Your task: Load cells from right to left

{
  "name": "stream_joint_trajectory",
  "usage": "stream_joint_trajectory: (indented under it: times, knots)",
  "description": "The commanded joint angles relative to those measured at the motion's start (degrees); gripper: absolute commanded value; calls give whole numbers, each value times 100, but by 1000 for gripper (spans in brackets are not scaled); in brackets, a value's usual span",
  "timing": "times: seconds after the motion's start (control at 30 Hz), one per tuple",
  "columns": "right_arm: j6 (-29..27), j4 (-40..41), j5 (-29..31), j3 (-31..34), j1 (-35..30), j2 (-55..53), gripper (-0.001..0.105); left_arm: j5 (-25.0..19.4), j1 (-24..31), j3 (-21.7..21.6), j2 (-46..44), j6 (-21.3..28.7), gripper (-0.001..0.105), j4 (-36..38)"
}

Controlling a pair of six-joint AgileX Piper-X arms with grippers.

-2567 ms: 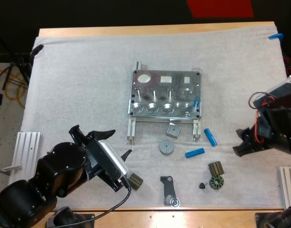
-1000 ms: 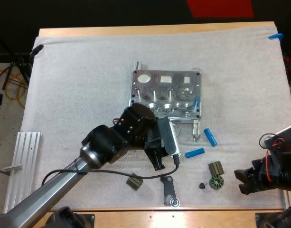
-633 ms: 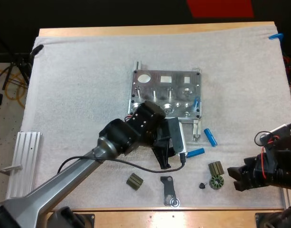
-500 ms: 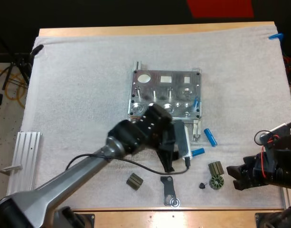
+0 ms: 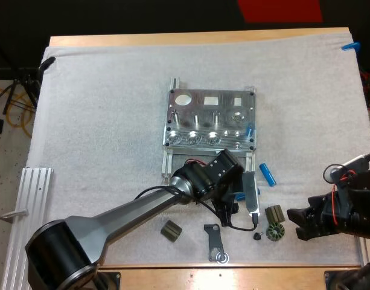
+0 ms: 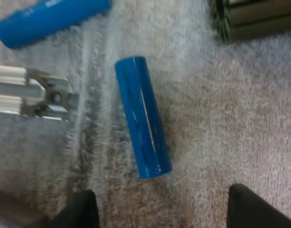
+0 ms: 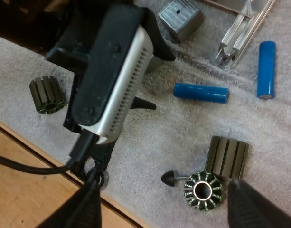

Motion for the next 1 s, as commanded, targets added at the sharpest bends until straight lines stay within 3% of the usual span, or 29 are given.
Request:
stream_joint_trajectory:
  times: [0.0, 0.33, 0.83, 0.97]
  knots:
    - [-14, -39, -57, -1, -31, -25, 56, -88, -11, -33, 34, 29, 57, -16]
    - [-14, -39, -36, -1, -31, -25, 56, -88, -25, -33, 332, -441, 55, -355]
    - [-14, -39, -36, -1, -31, -25, 56, -75, -25, -33, 579, -443, 54, -698]
    - [-14, -39, -36, -1, -31, -25, 56, -87, -25, -33, 579, -443, 46, -745]
